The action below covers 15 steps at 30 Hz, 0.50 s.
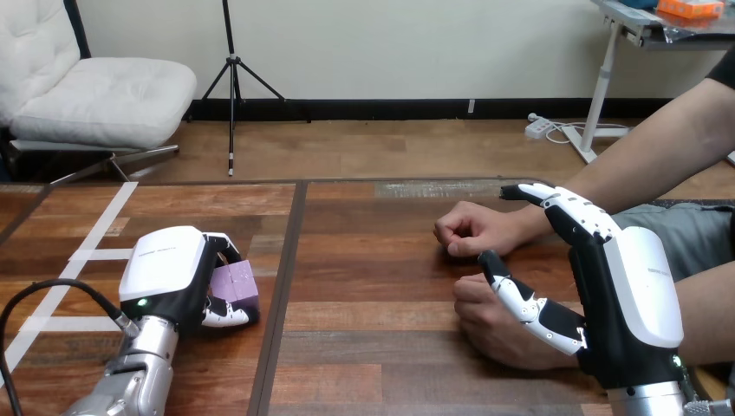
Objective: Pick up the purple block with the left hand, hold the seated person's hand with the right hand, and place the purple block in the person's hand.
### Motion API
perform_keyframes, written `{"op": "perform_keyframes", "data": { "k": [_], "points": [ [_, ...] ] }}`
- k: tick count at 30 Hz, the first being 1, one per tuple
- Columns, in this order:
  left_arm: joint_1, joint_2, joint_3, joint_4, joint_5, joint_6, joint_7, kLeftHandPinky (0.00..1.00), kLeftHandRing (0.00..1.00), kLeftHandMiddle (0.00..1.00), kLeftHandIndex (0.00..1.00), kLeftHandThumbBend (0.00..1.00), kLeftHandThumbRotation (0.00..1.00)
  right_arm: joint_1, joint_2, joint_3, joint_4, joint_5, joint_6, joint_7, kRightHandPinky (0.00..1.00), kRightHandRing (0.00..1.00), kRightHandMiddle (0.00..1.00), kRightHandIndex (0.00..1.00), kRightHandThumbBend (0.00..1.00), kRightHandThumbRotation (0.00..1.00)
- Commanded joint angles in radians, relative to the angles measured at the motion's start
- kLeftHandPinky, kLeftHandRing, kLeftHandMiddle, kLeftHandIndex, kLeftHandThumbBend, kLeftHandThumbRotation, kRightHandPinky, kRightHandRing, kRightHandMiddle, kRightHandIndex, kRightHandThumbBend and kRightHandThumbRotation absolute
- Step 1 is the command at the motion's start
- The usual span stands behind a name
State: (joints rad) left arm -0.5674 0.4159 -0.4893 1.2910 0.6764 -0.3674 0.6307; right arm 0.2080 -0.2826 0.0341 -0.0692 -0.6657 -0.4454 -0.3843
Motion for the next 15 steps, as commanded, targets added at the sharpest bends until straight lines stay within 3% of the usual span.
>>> {"op": "perform_keyframes", "data": {
  "k": [1, 15],
  "points": [
    [0.010, -0.021, -0.026, 0.031, 0.024, 0.021, -0.044, 0.36, 0.43, 0.51, 0.53, 0.48, 0.13, -0.022, -0.016, -0.014, -0.045, -0.001, 0.000, 0.004, 0.82, 0.83, 0.80, 0.76, 0.44, 0.48],
    [0.007, -0.031, -0.028, 0.032, 0.017, 0.053, -0.115, 0.47, 0.57, 0.67, 0.73, 0.63, 0.38, -0.020, -0.011, -0.012, -0.054, 0.005, 0.009, 0.018, 0.82, 0.84, 0.81, 0.76, 0.44, 0.48]
  ]
}}
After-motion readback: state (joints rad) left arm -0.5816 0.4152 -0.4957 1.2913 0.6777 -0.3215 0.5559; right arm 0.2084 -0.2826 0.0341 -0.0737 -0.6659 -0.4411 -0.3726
